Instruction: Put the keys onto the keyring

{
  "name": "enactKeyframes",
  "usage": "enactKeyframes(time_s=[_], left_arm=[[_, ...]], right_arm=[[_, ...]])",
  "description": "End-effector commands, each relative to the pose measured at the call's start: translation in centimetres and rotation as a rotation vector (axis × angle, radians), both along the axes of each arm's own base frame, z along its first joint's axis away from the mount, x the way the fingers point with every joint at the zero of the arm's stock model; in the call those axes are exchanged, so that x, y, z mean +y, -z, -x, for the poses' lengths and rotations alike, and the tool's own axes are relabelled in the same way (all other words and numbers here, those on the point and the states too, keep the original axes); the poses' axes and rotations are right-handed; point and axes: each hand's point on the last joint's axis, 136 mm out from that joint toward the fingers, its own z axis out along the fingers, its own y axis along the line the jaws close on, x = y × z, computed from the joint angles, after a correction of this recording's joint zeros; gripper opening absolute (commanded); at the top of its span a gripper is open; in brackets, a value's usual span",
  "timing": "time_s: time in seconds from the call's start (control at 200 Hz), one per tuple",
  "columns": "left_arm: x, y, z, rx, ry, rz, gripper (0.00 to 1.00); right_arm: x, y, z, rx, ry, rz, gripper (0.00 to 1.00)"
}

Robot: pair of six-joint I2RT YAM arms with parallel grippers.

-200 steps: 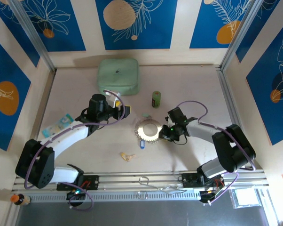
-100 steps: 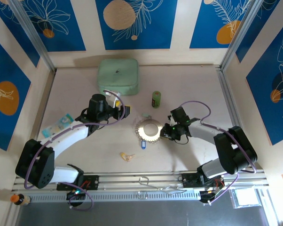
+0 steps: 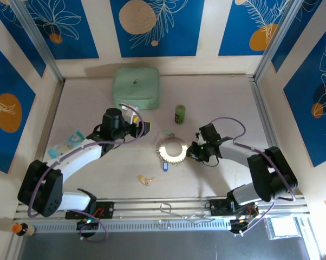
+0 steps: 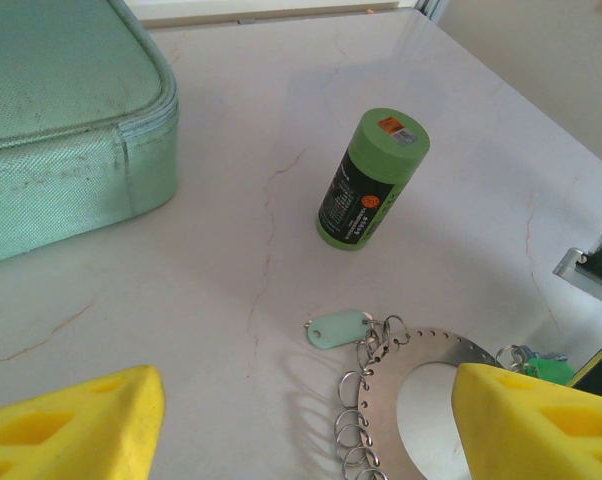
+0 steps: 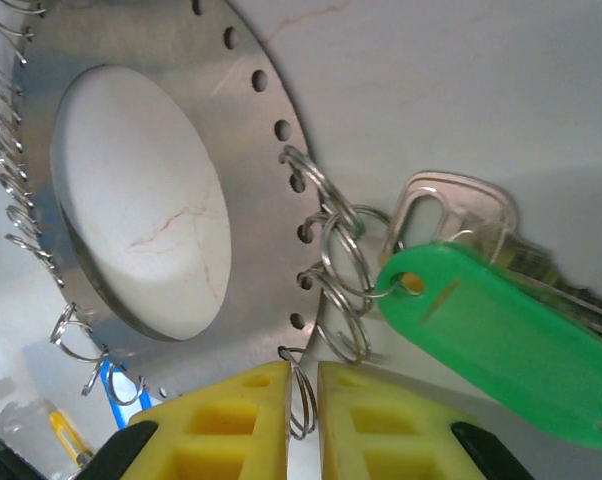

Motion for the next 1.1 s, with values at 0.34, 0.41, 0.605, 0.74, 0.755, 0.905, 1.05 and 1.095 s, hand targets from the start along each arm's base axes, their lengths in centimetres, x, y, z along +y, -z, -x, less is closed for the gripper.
enactKeyframes(time_s=[0.34, 0.41, 0.605, 0.74, 0.755, 0.905, 1.05, 1.095], left_arm=[[-0.1, -1.8, -0.1, -0.053, 0.024, 0.023, 0.75], [-0.1, -1.8, -0.1, -0.053, 0.024, 0.023, 0.75], [-0.2, -1.8, -0.1, -0.053, 0.025, 0.024, 0.75], [-0.2, -1.8, -0.1, -0.054, 0.025, 0.024, 0.75], [-0.2, -1.8, -0.1, -0.054, 0.024, 0.024, 0.75], [-0.1, -1.8, -0.1, -0.056, 0.023, 0.022, 0.75], [-0.1, -1.7, -0.2, -0.056, 0.022, 0.018, 0.75], [-0.1, -1.7, -0.2, -0.058, 0.022, 0.015, 0.75]], right_arm=[[0.3, 0.4, 0.6, 0.039, -0.003, -0.027, 0.17], [0.3, 0.4, 0.5, 0.037, -0.003, -0.028, 0.15], [0.4, 0.1, 0.4, 0.032, -0.012, -0.027, 0.06], [0.4, -0.1, 0.5, 0.015, -0.029, -0.017, 0.0], [0.4, -0.2, 0.5, 0.011, -0.033, -0.014, 0.0], [0.4, -1.0, 0.6, -0.038, -0.095, 0.058, 0.0], [0.5, -1.9, 0.3, -0.09, -0.18, 0.146, 0.0], [0.6, -2.2, 0.2, -0.111, -0.213, 0.172, 0.0]])
